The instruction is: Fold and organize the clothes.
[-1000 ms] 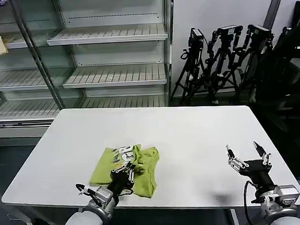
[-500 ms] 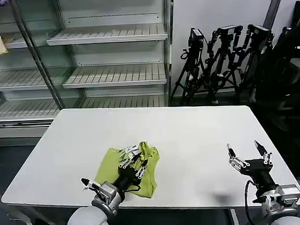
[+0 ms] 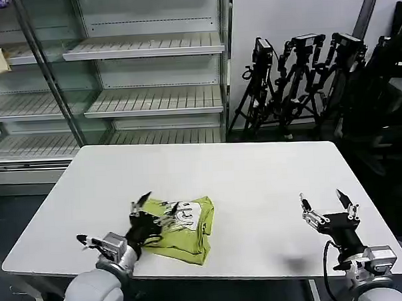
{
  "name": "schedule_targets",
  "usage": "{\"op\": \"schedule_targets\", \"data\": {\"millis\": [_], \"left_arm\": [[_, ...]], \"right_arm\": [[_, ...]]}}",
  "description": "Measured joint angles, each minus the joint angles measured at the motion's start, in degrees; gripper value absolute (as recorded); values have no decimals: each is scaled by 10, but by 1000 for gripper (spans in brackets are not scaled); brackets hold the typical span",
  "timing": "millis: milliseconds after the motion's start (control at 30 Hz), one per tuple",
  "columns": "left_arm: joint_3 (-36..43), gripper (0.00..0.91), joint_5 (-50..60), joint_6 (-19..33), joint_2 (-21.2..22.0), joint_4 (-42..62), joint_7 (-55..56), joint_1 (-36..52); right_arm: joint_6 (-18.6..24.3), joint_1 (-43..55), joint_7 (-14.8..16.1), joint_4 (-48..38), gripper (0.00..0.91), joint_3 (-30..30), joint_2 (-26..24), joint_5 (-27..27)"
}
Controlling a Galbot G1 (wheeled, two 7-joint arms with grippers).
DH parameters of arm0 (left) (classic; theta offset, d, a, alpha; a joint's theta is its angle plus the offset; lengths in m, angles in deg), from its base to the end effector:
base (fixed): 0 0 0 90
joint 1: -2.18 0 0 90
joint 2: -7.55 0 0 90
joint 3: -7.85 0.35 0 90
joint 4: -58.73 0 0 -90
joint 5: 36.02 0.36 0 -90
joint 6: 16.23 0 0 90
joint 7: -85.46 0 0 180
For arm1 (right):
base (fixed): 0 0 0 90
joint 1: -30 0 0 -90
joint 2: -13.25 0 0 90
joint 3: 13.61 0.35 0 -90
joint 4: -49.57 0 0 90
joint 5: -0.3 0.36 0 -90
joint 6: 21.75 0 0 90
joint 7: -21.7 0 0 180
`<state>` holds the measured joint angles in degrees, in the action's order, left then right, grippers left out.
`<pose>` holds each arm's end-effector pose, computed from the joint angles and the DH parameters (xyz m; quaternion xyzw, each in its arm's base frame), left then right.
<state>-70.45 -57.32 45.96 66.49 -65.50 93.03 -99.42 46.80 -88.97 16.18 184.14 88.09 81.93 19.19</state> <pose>0.2538 0.0244 -0.2129 -0.1429 -0.9799 -0.0883 0.1078 0.1849 -0.0838 -0.1844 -0.0032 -0.9976 0.0573 0.0391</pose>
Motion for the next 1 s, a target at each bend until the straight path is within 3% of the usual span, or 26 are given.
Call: {"op": "schedule_targets", "data": {"millis": [600,633,667,733,1000], "left_arm": [[-38,907,-155,-42,6,85,46,4],[-39,433,-159,-43,6,90,46,6],[-41,60,-163,-43,6,94,46,8],[-43,10,-171,-45,4,102,46,10],[-43,10,-192,-46,4,108,35,6]], "right_arm": [[1,-5,1,2,907,3,-3,0],[1,-5,1,1,907,3,-3,0],[1,-5,1,1,907,2,-3,0],[1,-4,1,0,907,0,-3,0],[1,-5,0,-1,907,-3,-2,-1]]}}
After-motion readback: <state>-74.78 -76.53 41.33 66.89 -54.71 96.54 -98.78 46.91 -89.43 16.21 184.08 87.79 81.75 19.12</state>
